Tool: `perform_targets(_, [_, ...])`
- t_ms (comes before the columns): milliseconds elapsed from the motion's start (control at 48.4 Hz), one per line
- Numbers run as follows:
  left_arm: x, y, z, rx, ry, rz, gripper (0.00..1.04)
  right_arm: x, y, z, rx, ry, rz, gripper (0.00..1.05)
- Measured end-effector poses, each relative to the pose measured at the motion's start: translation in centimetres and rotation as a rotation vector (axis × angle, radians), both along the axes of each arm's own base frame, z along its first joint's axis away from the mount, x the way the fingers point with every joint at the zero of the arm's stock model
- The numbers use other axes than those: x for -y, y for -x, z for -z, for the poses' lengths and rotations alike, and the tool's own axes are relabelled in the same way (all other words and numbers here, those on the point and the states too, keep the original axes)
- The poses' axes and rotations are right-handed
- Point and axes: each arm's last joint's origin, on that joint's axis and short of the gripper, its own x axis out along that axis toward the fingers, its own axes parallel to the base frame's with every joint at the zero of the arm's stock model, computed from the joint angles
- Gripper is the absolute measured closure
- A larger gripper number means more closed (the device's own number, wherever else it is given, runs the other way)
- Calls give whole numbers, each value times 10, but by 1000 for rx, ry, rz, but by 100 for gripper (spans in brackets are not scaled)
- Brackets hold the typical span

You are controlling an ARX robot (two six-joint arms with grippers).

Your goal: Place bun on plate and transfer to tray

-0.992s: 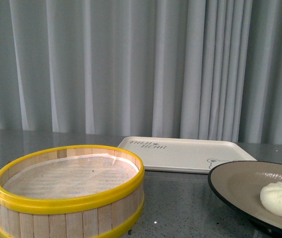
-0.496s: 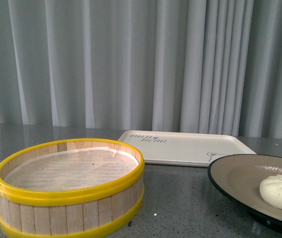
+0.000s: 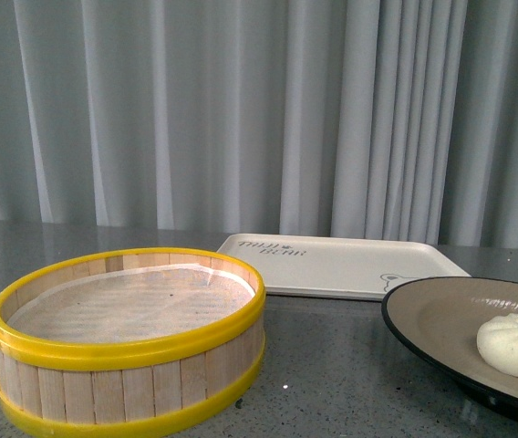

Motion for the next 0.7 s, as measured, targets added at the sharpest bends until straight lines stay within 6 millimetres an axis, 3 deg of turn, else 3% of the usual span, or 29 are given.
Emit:
perform_targets(145, [0, 10, 3, -3, 0, 1, 101, 0, 0, 0, 0, 0, 0, 8])
perform_targets(434, [0, 10, 3, -6, 1, 1, 100, 0, 0, 0, 0, 0, 0, 8])
perform_targets(702, [0, 10, 3, -7, 0, 1, 61, 0, 0, 0, 0, 0, 0, 8])
